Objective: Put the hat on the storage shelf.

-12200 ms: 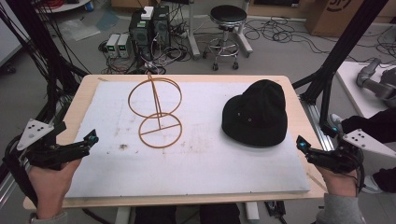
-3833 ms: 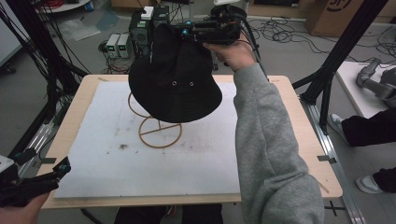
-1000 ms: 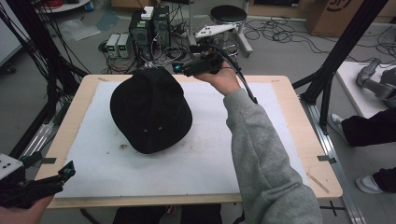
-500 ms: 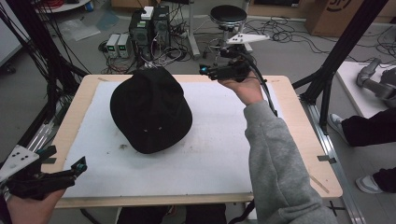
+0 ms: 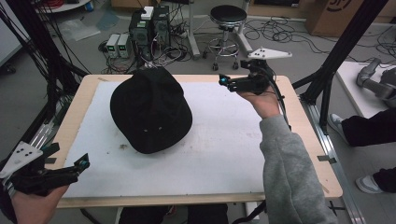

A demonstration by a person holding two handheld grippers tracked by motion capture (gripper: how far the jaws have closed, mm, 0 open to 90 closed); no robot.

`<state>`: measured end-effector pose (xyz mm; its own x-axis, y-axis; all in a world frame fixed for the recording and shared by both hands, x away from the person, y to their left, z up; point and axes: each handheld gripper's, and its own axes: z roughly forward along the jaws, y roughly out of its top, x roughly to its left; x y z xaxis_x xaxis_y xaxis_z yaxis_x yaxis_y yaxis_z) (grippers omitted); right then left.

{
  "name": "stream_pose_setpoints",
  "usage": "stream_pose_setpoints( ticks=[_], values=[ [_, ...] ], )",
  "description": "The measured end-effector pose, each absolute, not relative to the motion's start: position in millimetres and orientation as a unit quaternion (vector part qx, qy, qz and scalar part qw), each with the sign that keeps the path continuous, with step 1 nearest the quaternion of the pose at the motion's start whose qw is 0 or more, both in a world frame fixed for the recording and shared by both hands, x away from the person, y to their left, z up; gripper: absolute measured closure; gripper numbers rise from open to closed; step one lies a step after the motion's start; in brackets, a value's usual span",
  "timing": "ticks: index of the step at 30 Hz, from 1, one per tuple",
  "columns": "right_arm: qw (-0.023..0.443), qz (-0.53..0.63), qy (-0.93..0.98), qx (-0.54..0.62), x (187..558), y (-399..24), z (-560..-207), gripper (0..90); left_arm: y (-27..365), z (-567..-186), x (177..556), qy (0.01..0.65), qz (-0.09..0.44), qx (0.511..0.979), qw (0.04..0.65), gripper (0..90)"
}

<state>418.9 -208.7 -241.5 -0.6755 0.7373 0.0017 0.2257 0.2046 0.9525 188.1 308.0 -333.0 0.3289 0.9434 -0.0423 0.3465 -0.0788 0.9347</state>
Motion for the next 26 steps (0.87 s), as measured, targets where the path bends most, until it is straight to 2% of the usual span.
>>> stream_pose_setpoints(
  ticks=[13, 26],
  values=[
    [0.255, 0.535, 0.714, 0.374, 400.4, -249.5, -262.9, 1.1, 304.8, -333.8, 191.2, 0.491, 0.318, 0.661, 0.470, 2.0],
    [0.274, 0.535, 0.691, 0.401, 364.7, -275.7, -272.1, 1.0, 301.0, -332.6, 196.3, 0.502, 0.323, 0.648, 0.473, 2.0]
  ],
)
